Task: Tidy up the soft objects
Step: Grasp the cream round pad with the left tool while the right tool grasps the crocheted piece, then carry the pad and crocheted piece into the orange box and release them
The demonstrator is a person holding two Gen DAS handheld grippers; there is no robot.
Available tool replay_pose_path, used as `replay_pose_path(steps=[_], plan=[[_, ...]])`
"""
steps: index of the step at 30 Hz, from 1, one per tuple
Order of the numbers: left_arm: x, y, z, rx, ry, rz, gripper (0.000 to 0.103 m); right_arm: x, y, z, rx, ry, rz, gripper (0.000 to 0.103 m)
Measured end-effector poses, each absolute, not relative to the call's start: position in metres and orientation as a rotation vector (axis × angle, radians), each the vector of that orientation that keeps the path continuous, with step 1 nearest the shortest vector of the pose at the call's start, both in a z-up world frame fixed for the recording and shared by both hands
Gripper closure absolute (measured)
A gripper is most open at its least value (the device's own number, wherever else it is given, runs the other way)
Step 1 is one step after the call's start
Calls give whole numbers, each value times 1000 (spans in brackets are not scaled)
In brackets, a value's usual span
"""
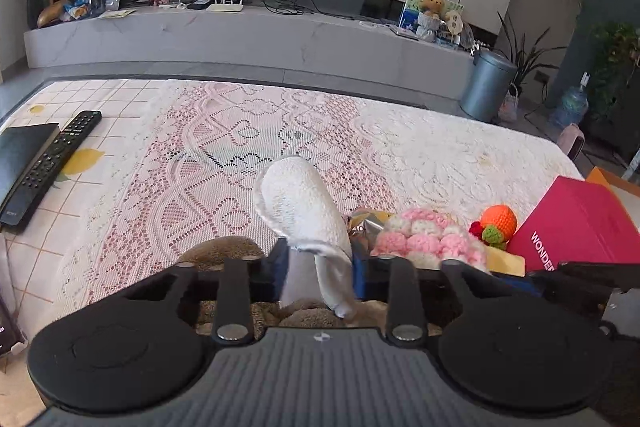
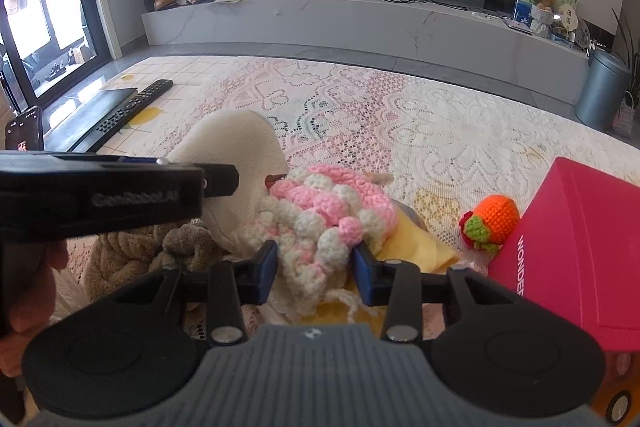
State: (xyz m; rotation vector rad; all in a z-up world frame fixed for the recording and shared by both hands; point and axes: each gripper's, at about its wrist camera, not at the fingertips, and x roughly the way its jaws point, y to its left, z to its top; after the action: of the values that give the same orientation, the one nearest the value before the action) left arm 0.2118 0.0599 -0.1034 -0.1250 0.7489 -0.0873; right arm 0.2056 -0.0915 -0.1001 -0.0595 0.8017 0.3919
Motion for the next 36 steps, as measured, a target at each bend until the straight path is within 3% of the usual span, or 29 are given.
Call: replay_pose_path(steps=[1,4,18,36], plan=[[212,60,-104,-121,751,-82,87,206,-92,-100,-56,800,391,70],[210,63,-104,-140,742,-82,98,206,-95,-98,-45,793,391,75],[163,65,-49,-101,543,-113,98,180,-116,-56,48,707,442,77],[91,21,10,-62,463,-303,98,80,-191,13,54,615,368,77]])
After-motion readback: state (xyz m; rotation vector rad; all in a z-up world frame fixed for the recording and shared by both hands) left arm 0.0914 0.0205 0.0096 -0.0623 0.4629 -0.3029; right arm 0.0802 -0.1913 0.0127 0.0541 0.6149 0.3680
